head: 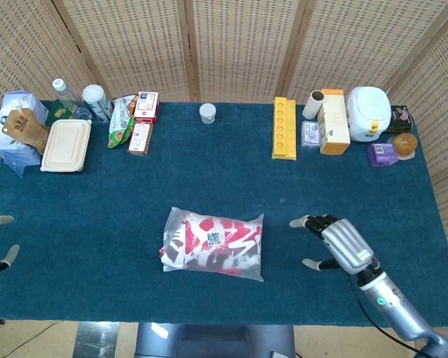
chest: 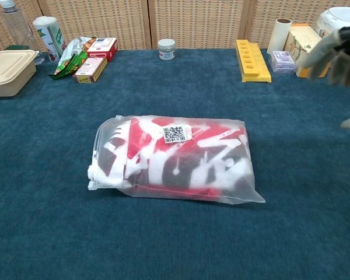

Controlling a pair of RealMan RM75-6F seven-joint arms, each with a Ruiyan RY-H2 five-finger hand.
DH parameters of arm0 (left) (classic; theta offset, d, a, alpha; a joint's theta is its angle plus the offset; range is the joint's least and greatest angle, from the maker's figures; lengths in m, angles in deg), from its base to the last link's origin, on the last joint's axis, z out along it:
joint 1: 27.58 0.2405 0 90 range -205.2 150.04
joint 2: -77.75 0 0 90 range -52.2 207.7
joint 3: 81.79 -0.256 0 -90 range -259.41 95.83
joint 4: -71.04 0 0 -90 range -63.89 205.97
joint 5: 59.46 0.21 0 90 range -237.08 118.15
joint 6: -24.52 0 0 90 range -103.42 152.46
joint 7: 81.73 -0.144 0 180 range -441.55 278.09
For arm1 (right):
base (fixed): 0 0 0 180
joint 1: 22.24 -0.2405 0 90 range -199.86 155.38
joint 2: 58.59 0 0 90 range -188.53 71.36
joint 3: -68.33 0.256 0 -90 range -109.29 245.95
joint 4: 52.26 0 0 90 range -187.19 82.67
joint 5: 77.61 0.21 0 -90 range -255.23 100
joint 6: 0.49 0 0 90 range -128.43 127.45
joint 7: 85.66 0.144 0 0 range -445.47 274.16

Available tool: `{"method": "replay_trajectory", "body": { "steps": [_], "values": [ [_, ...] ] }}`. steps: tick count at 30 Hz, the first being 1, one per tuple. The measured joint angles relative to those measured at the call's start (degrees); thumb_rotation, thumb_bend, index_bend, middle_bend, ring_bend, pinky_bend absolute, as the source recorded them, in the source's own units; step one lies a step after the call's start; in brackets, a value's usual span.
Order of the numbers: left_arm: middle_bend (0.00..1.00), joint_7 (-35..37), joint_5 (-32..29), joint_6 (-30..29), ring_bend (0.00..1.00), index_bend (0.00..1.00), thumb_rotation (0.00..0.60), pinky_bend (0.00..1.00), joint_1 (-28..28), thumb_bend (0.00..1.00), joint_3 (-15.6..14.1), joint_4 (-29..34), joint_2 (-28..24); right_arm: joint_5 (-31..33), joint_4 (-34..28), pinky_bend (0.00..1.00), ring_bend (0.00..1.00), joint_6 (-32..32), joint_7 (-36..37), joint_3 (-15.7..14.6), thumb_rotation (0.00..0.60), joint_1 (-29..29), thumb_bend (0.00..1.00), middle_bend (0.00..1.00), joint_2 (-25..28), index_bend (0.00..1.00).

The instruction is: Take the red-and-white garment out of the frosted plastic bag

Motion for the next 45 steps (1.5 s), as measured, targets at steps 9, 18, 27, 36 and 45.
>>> {"method": "replay_trajectory", "body": {
  "steps": [9, 18, 27, 36, 45],
  "values": [
    [0.35, 0.19, -1.01, 0.21, 0.28, 0.33, 0.600, 0.35, -0.49, 0.24, 1.15, -0.01, -1.69, 3.75, -3.36, 0.25, 0.21, -12.90, -9.17, 1.96, 0.600, -8.19, 0.04, 0.16, -5.92, 0.03],
    [0.35, 0.79, -0.86, 1.03, 0.28, 0.33, 0.600, 0.34, -1.18, 0.24, 1.35, -0.16, -2.12, 13.06, -4.09, 0.21, 0.15, -19.03, -25.93, 3.39, 0.600, -11.71, 0.04, 0.07, -13.45, 0.00],
    [0.35, 1.62, -1.01, 1.16, 0.28, 0.33, 0.600, 0.34, -0.90, 0.24, 0.90, -0.46, -1.96, 21.25, 1.66, 0.20, 0.14, -19.97, -39.71, 4.44, 0.600, -14.51, 0.04, 0.06, -22.31, 0.00],
    [0.35, 1.86, -1.65, 1.16, 0.28, 0.33, 0.600, 0.34, -0.59, 0.24, 0.80, -0.79, -1.86, 23.58, 9.33, 0.18, 0.14, -19.81, -43.17, 6.72, 0.600, -18.07, 0.03, 0.07, -25.03, 0.00],
    [0.35, 1.92, -1.78, 1.95, 0.28, 0.33, 0.600, 0.34, -1.08, 0.24, 0.87, -1.04, -1.52, 26.48, 4.88, 0.14, 0.16, -24.93, -43.43, 8.32, 0.600, -21.50, 0.04, 0.10, -19.13, 0.00]
  ]
}}
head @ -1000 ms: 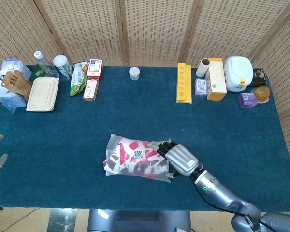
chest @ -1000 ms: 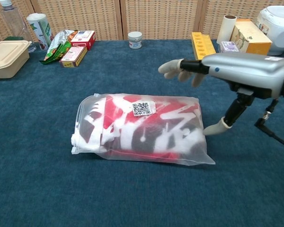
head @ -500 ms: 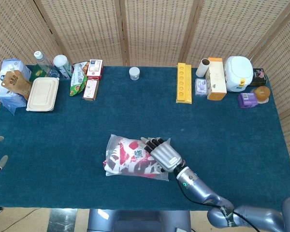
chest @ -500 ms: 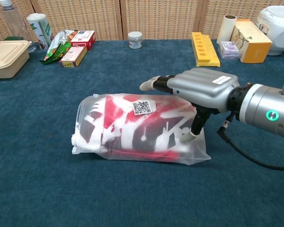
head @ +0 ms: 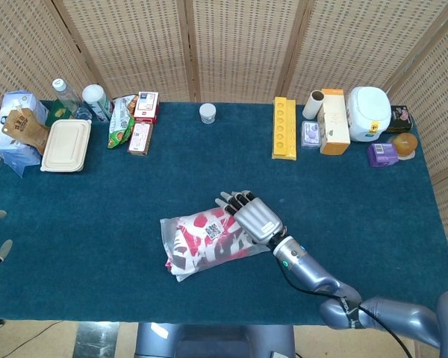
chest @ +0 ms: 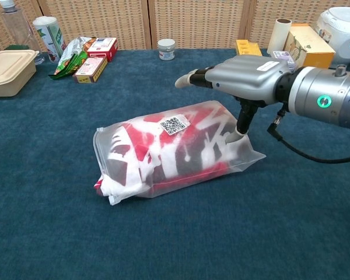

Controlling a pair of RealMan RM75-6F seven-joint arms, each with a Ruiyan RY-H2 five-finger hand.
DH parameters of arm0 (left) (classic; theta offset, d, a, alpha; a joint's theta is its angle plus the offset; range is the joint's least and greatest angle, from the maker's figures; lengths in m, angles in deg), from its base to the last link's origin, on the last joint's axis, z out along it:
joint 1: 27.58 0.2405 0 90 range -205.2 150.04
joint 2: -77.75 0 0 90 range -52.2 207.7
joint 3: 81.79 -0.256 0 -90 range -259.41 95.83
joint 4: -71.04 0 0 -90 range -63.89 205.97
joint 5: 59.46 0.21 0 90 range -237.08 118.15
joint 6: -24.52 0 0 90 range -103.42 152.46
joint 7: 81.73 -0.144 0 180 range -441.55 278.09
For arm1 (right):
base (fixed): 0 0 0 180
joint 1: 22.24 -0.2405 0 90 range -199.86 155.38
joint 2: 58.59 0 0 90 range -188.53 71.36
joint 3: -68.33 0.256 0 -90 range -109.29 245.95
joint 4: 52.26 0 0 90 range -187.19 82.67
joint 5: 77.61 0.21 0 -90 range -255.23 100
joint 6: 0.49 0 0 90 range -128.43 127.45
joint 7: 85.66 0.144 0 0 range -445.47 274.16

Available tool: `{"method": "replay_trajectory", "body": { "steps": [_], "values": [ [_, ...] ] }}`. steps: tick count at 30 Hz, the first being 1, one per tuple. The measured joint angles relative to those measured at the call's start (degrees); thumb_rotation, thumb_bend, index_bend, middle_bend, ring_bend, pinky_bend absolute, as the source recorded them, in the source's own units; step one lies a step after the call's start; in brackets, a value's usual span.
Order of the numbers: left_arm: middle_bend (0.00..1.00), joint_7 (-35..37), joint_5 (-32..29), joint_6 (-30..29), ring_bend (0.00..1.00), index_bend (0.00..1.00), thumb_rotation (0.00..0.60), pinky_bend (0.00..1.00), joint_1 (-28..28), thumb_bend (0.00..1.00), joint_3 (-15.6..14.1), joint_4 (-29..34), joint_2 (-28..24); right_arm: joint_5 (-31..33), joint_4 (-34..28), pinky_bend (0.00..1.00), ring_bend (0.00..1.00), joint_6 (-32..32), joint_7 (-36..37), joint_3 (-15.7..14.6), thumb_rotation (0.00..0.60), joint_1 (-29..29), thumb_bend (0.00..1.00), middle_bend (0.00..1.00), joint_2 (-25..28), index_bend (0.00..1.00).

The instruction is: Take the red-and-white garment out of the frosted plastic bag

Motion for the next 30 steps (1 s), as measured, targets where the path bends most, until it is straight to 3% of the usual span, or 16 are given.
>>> {"method": "replay_trajectory", "body": {
  "steps": [4, 8, 17, 25, 27, 30],
  "values": [
    [0.35, 0.22, 0.06, -0.03, 0.28, 0.33, 0.600, 0.34, -0.07, 0.24, 0.05, -0.21, 0.02, 2.71, -5.05, 0.14, 0.16, -4.92, 0.06, 0.57, 0.600, -2.91, 0.04, 0.10, 4.53, 0.00],
    [0.35, 0.51, -0.11, -0.03, 0.28, 0.33, 0.600, 0.34, 0.02, 0.24, 0.02, -0.50, 0.05, 7.22, -6.99, 0.14, 0.16, -7.16, -1.20, 0.81, 0.600, -5.44, 0.04, 0.10, 5.69, 0.00],
    [0.35, 2.13, -0.51, 0.36, 0.28, 0.33, 0.600, 0.34, 0.20, 0.24, -0.23, -2.20, 0.53, 19.90, -7.21, 0.14, 0.15, -8.39, -7.83, -0.59, 0.600, -12.55, 0.04, 0.10, 4.20, 0.00],
    [0.35, 3.41, -1.00, 0.51, 0.28, 0.33, 0.600, 0.34, 0.43, 0.24, -0.30, -3.69, 0.93, 33.53, -5.78, 0.14, 0.16, -6.64, -15.56, -3.72, 0.600, -19.91, 0.05, 0.12, 2.23, 0.01],
    [0.35, 3.74, -1.03, 0.52, 0.28, 0.33, 0.600, 0.34, 0.49, 0.24, -0.34, -4.08, 1.01, 37.26, -5.44, 0.18, 0.19, -5.82, -17.69, -4.74, 0.600, -22.00, 0.05, 0.14, 1.64, 0.04],
    [0.35, 4.02, -0.92, 0.53, 0.28, 0.33, 0.600, 0.34, 0.48, 0.24, -0.38, -4.34, 1.13, 42.48, -4.81, 0.31, 0.34, -3.90, -21.12, -6.38, 0.600, -25.39, 0.07, 0.29, 0.18, 0.19]
  ]
}}
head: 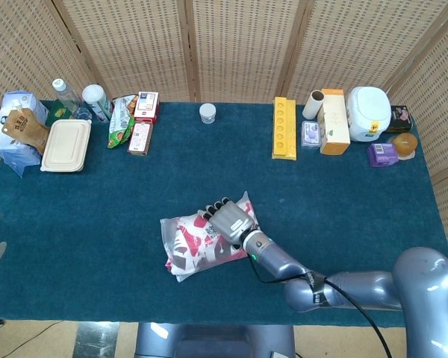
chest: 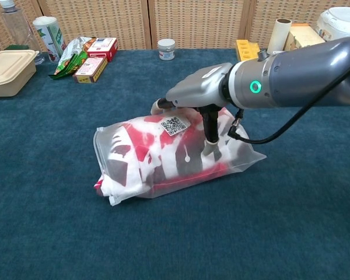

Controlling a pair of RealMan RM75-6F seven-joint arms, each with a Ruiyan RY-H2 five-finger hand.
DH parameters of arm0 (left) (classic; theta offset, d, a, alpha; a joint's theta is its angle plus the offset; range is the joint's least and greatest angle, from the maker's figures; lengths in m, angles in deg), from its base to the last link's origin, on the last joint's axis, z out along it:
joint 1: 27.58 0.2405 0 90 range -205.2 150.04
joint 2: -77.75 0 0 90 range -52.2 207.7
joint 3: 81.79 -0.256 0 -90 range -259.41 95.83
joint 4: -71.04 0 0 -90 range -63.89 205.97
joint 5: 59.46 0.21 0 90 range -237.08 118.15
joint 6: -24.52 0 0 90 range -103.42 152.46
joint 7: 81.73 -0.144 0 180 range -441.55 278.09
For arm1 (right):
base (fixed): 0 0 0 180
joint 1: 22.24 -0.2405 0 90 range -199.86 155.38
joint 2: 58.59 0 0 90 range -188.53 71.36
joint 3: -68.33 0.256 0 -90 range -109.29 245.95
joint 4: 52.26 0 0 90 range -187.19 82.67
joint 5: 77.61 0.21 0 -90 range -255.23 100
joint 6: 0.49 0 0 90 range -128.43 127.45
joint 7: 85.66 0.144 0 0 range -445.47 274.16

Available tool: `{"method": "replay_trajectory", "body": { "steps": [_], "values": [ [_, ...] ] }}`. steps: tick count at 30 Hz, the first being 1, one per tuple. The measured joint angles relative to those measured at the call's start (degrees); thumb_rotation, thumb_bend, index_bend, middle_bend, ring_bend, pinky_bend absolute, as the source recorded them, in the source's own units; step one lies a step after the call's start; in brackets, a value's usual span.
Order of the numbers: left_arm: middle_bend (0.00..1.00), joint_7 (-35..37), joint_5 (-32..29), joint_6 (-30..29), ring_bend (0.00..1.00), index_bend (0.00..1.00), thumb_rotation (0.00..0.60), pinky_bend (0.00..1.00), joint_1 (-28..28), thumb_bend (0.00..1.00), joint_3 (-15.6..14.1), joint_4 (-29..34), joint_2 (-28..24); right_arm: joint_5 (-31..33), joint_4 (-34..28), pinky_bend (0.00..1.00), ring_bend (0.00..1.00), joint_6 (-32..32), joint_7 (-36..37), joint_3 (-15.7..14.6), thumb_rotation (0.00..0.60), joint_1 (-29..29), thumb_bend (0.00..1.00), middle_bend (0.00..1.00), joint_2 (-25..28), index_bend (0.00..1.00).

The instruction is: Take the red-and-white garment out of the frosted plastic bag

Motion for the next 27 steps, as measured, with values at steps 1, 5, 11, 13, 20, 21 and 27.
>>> {"method": "replay_trajectory", "body": {
  "steps": [1, 5, 11, 13, 20, 21, 27],
  "values": [
    [0.35, 0.03, 0.11, 0.02, 0.28, 0.33, 0.600, 0.34, -0.02, 0.24, -0.03, -0.04, 0.03, 1.21, 0.26, 0.37, 0.41, 0.83, -0.82, -0.44, 0.600, -0.98, 0.08, 0.36, -0.64, 0.25],
    [0.35, 0.05, 1.16, 0.12, 0.28, 0.33, 0.600, 0.34, -0.25, 0.24, -0.36, -0.05, 0.14, 1.47, 1.71, 0.64, 0.74, 3.49, -0.84, -1.07, 0.600, -2.04, 0.12, 0.67, -3.03, 0.55],
    [0.35, -0.24, 2.16, 0.78, 0.28, 0.33, 0.600, 0.34, -0.81, 0.24, -0.81, 0.19, 0.18, -9.43, 4.49, 0.87, 0.98, 4.57, 9.07, -0.67, 0.600, 1.45, 0.14, 0.86, -4.40, 0.75],
    [0.35, -0.47, 2.33, 1.00, 0.28, 0.33, 0.600, 0.34, -1.02, 0.24, -0.85, 0.41, 0.12, -13.61, 5.18, 0.90, 1.00, 4.47, 14.03, -0.41, 0.600, 2.96, 0.14, 0.87, -4.27, 0.77],
    [0.35, -2.48, 4.89, 2.50, 0.28, 0.33, 0.600, 0.36, -3.22, 0.24, -0.86, 2.35, -0.98, -22.50, 5.02, 0.95, 1.00, 1.61, 32.03, 1.28, 0.600, 7.77, 0.14, 0.90, -0.24, 0.80],
    [0.35, -2.73, 5.16, 2.77, 0.28, 0.33, 0.600, 0.36, -3.58, 0.24, -0.81, 2.62, -1.14, -23.90, 4.80, 0.96, 1.00, 0.84, 35.11, 1.60, 0.600, 8.56, 0.14, 0.90, 0.83, 0.80],
    [0.36, -4.25, 7.42, 4.98, 0.32, 0.33, 0.600, 0.39, -6.46, 0.24, -0.36, 3.84, -2.16, -31.44, 3.54, 0.97, 1.00, -2.84, 49.37, 2.91, 0.600, 12.13, 0.14, 0.91, 6.04, 0.81]
  ]
}}
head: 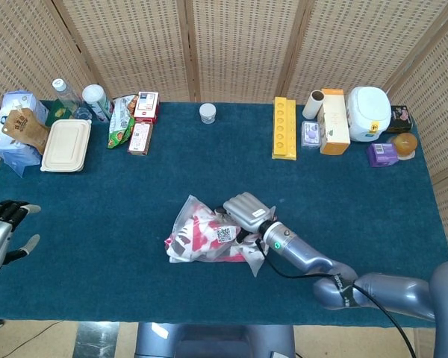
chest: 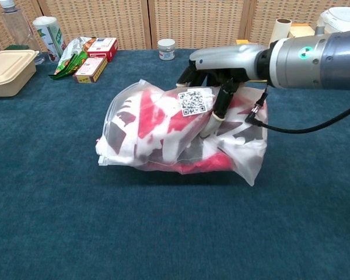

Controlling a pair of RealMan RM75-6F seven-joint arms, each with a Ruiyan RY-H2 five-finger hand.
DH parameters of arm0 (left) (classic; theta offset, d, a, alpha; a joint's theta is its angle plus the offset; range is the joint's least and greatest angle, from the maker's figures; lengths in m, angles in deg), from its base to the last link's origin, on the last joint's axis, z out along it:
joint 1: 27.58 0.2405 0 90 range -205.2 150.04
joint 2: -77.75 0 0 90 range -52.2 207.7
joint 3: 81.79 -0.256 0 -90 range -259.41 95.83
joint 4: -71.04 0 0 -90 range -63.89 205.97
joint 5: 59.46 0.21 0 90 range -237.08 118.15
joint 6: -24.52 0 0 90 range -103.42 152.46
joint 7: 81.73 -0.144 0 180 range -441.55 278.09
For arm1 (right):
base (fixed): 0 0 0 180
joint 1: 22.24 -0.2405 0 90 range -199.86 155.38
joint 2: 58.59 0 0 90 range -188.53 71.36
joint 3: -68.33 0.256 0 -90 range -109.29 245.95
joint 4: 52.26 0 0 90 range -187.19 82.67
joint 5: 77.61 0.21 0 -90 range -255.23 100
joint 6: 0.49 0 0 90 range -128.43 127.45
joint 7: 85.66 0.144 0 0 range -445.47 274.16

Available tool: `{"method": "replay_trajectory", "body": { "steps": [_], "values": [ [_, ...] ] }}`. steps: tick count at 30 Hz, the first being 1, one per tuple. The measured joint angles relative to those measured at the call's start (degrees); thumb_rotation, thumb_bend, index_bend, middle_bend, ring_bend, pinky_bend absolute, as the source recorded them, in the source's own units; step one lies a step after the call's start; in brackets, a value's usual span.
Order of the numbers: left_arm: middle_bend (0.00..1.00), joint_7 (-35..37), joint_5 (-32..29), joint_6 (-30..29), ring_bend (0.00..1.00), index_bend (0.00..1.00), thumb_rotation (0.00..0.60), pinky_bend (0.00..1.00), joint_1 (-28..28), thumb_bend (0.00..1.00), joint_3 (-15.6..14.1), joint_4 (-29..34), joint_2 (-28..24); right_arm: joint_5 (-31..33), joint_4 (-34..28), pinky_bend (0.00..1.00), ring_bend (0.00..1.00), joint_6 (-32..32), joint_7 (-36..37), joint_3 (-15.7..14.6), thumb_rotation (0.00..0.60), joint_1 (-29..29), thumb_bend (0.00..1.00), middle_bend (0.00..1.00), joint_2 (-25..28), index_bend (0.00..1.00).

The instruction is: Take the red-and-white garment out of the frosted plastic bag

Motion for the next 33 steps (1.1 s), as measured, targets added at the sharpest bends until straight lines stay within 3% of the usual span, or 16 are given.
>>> {"method": "replay_trajectory", "body": {
  "steps": [6, 9, 17, 23, 30, 33],
  "values": [
    [0.44, -0.91, 3.62, 4.10, 0.39, 0.33, 0.600, 0.43, -4.84, 0.24, 0.54, 1.01, -0.67, -7.90, -1.06, 0.98, 1.00, -1.50, 12.14, 0.68, 0.600, 2.67, 0.14, 0.91, 3.26, 0.81],
    [0.55, -1.15, 5.32, 6.45, 0.48, 0.33, 0.600, 0.49, -7.52, 0.24, 0.88, 1.54, -0.83, -11.76, -1.28, 0.98, 1.00, -1.90, 17.75, 0.82, 0.600, 3.43, 0.14, 0.91, 4.35, 0.81],
    [0.91, 0.16, 7.37, 12.77, 0.81, 0.33, 0.600, 0.78, -13.75, 0.22, 1.61, 3.20, -0.82, -18.08, -1.22, 1.00, 1.00, -1.86, 28.65, 0.84, 0.600, 4.11, 0.14, 0.92, 5.61, 0.81],
    [0.99, 3.14, 8.45, 18.28, 0.90, 0.33, 0.600, 0.84, -19.04, 0.21, 2.06, 4.50, -0.34, -21.75, -1.15, 1.00, 1.00, -0.92, 35.28, 0.53, 0.600, 3.96, 0.14, 0.92, 6.04, 0.81],
    [1.00, 6.89, 7.59, 24.31, 0.94, 0.37, 0.600, 0.87, -24.68, 0.20, 2.89, 5.61, 1.26, -24.99, -0.62, 1.00, 1.00, 0.57, 41.59, -0.33, 0.600, 3.42, 0.14, 0.92, 6.31, 0.81],
    [1.00, 9.00, 7.17, 25.57, 0.94, 0.37, 0.574, 0.87, -26.23, 0.20, 3.19, 5.80, 1.95, -25.86, -0.26, 1.00, 1.00, 1.04, 43.51, -0.84, 0.600, 3.19, 0.14, 0.92, 6.19, 0.81]
  ]
}}
